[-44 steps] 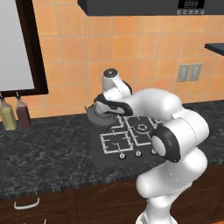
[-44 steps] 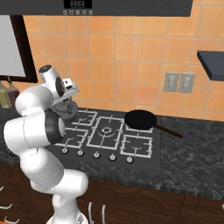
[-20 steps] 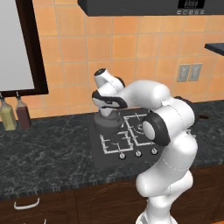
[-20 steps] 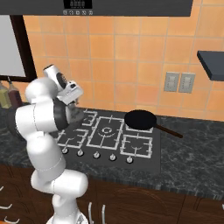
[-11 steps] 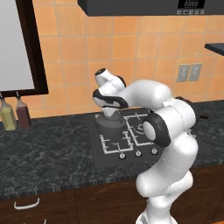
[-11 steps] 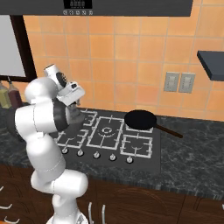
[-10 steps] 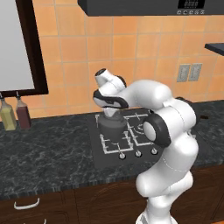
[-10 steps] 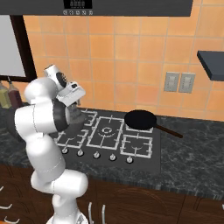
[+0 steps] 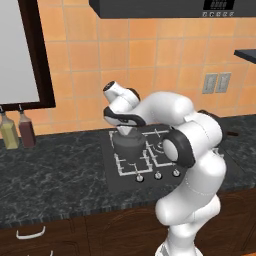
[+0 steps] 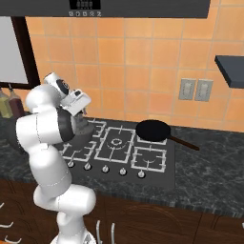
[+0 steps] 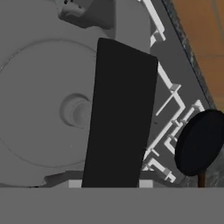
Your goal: Pick the kettle from the counter and place it on a stove burner. Then turn the burner on.
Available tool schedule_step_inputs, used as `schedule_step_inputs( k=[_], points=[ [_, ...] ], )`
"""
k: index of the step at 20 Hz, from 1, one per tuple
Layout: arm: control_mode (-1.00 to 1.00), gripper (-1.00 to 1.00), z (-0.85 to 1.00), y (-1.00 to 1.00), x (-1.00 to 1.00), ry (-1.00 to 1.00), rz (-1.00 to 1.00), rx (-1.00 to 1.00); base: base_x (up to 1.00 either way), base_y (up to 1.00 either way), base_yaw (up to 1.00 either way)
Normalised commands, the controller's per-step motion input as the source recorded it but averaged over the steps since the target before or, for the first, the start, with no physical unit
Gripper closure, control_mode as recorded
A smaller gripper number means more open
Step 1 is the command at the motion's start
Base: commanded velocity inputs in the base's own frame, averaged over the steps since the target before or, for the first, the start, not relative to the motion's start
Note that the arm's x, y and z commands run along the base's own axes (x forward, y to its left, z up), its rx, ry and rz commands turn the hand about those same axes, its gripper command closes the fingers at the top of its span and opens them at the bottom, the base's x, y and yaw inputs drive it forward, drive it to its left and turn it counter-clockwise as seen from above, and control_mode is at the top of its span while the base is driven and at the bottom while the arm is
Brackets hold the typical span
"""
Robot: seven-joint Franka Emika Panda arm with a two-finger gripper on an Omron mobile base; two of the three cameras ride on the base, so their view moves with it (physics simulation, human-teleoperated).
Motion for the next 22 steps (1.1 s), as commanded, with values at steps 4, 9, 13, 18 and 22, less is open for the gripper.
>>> schedule_step_inputs(
  k=[4,9,13,18,22],
  points=[
    [-1.0,1.0,-0.24,-0.03,-0.14,0.12,0.0,-0.04,0.0,0.0,0.0],
    [-1.0,1.0,0.08,-0.09,-0.42,-0.01,0.0,0.0,0.0,0.0,0.0],
    [-1.0,1.0,-0.01,0.0,-0.17,0.0,0.0,0.0,0.0,0.0,0.0],
    [-1.0,-1.0,-0.02,0.0,-0.06,0.0,0.0,0.0,0.0,0.0,0.0],
    [-1.0,-1.0,0.0,0.0,0.0,0.0,0.0,0.0,0.0,0.0,0.0]
  ],
)
